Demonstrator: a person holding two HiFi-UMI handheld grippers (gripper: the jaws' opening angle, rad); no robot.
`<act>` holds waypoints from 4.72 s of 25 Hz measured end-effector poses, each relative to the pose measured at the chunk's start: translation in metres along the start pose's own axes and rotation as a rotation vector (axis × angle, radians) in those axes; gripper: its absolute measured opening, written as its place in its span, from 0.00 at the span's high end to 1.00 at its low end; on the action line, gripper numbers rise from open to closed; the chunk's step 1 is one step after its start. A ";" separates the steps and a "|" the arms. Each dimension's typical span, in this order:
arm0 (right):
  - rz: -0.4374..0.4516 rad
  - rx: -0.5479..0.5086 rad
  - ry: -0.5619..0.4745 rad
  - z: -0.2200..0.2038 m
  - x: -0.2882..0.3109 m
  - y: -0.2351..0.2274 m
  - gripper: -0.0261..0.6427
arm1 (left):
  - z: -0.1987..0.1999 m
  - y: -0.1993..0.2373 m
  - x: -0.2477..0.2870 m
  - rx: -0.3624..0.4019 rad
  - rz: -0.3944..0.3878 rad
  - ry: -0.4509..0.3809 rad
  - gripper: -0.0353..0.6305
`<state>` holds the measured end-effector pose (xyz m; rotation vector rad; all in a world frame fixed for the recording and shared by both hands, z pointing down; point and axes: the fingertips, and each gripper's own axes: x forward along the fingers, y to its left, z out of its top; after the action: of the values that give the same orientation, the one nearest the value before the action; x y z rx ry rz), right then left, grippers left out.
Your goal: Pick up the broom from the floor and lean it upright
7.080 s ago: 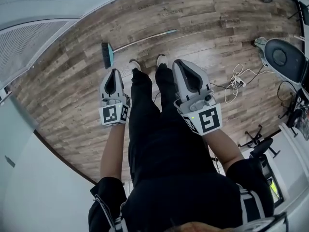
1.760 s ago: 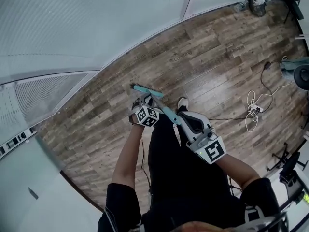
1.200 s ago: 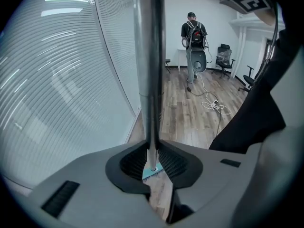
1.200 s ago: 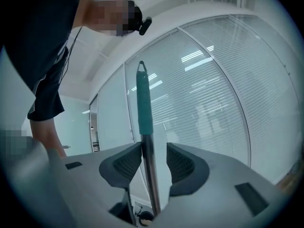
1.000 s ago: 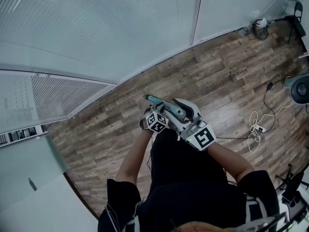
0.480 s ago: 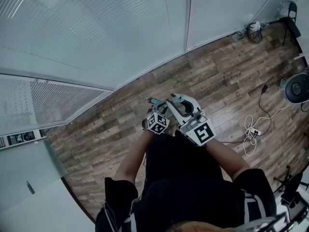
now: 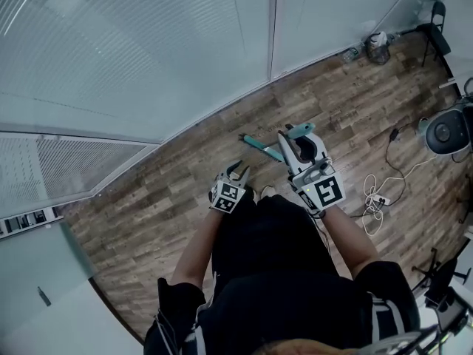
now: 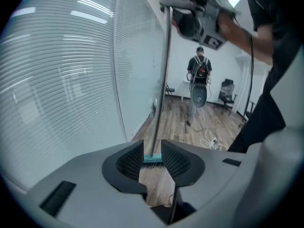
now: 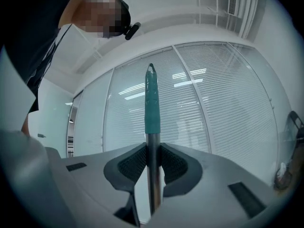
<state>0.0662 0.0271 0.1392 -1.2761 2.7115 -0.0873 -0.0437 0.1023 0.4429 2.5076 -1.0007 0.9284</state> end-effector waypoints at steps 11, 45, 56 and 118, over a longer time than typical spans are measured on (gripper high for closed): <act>-0.108 -0.023 0.102 -0.078 0.065 -0.100 0.83 | 0.084 0.059 0.021 -0.444 -0.146 -0.300 0.91; 0.296 0.026 0.700 -0.470 0.206 -0.304 0.83 | 0.134 0.148 0.213 -0.595 -0.268 -0.369 0.92; 0.074 0.048 0.586 -0.528 0.293 -0.380 0.83 | 0.120 0.149 0.229 -0.624 -0.187 -0.395 0.92; 0.081 0.169 0.011 0.057 0.234 -0.210 0.93 | 0.468 0.225 0.014 -0.461 0.106 -0.839 0.92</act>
<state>0.0875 -0.2865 0.0818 -1.1205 2.6944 -0.3083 0.0234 -0.2868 0.1056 2.4274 -1.3707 -0.3855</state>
